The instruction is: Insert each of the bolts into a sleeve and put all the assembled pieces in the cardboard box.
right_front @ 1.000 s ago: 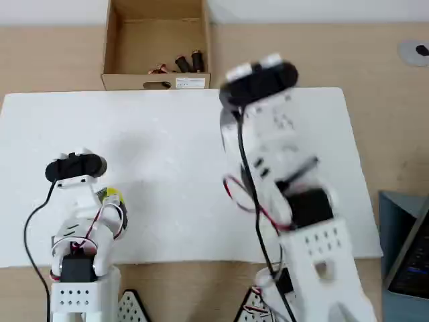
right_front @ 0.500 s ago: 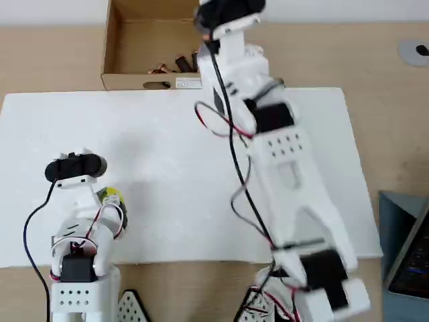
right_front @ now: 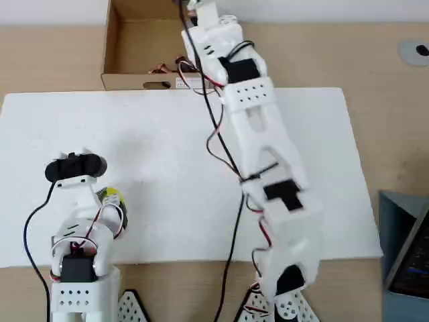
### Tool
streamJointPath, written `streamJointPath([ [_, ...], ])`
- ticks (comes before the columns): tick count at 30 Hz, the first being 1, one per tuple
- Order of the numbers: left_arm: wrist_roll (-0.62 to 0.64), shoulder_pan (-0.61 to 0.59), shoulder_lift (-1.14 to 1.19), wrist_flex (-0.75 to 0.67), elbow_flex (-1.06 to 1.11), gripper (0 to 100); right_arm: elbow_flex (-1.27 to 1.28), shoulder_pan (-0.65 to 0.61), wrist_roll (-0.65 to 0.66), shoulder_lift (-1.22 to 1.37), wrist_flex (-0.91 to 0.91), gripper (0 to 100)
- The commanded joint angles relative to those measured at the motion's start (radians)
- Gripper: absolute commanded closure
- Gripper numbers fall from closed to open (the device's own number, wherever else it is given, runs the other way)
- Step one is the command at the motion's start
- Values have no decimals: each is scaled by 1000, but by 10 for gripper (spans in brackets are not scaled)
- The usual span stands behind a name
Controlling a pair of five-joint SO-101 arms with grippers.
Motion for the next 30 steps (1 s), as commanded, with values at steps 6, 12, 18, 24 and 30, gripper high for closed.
streamJointPath([
  [6,-3,-5,-8,-8,-9,998,-441,-18,150,309,-25,989],
  [12,-3,-6,-8,-8,-9,998,-581,-51,203,444,-23,986],
  [18,-3,-6,-8,-8,-9,998,-613,-64,259,487,21,917],
  [24,-3,-6,-8,-8,-9,998,-613,-64,259,486,41,853],
  [30,-3,-6,-8,-8,-9,998,-638,-64,256,486,41,853],
])
